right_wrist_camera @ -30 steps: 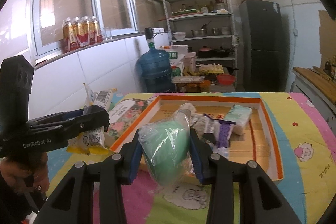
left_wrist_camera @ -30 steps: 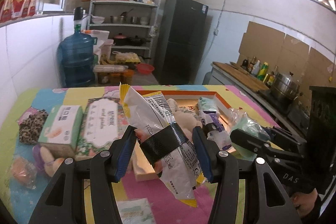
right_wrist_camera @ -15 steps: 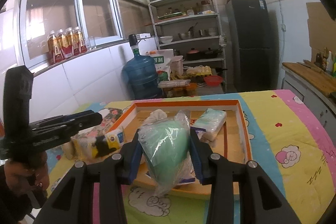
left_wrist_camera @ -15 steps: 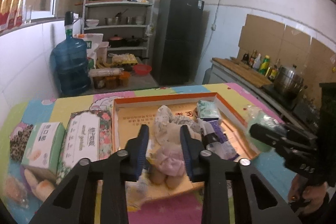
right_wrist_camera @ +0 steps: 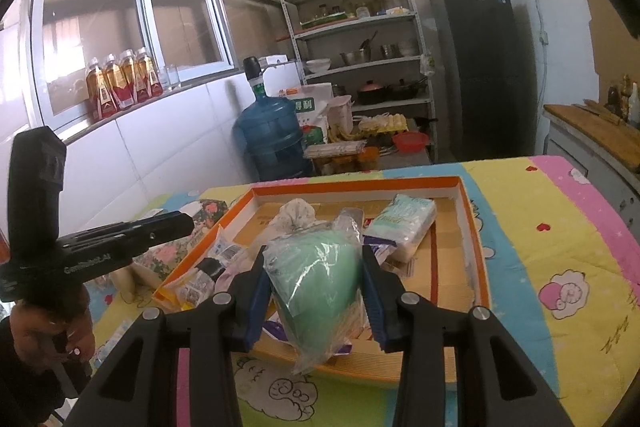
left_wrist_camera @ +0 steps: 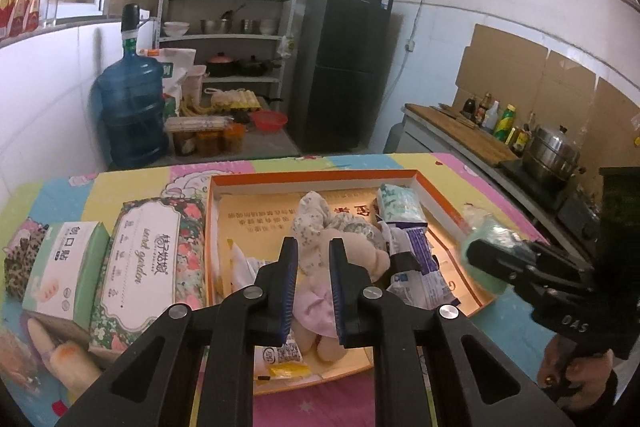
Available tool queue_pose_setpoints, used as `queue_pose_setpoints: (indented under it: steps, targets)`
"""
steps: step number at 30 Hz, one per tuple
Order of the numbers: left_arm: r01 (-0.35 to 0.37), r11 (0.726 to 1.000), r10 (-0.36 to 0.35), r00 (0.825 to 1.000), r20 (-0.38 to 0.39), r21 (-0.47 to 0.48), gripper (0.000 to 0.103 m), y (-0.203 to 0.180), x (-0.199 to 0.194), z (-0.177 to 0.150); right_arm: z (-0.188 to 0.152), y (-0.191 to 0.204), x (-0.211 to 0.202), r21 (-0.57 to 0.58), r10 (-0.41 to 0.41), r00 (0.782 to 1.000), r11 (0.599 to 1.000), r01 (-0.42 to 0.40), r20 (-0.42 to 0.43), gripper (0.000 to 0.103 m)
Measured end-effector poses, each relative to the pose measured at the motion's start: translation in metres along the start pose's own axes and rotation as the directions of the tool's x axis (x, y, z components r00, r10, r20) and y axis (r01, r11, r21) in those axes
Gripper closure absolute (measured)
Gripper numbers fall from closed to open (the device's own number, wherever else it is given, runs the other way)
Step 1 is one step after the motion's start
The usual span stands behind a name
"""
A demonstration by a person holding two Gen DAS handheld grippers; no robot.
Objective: Organize soft objects
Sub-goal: 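Open the left tool releasing the snack bag while the right tool releases the bath ball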
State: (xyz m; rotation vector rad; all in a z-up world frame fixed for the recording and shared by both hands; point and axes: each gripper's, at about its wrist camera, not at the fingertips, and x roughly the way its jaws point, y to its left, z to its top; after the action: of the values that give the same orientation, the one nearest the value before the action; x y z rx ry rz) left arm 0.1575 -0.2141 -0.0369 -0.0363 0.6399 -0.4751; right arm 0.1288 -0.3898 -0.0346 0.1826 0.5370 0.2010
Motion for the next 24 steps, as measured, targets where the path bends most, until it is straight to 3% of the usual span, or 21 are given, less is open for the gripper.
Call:
queue_pose_setpoints:
  steps: [8, 14, 24]
  targets:
    - [0.006, 1.0, -0.006, 1.0, 0.002, -0.019, 0.087, 0.004, -0.003, -0.003, -0.012, -0.008, 0.027, 0.025, -0.016, 0.996, 1.0, 0.018, -0.085, 0.061]
    - [0.007, 0.999, -0.007, 1.0, 0.009, -0.031, 0.087, 0.008, -0.006, -0.005, -0.015, -0.012, 0.031, 0.039, -0.025, 0.995, 0.999, 0.029, -0.092, 0.059]
    - [0.004, 0.999, -0.003, 1.0, 0.024, -0.037, 0.059, 0.011, -0.015, -0.008, -0.017, -0.013, 0.028, 0.04, -0.054, 0.995, 0.998, 0.057, -0.085, 0.047]
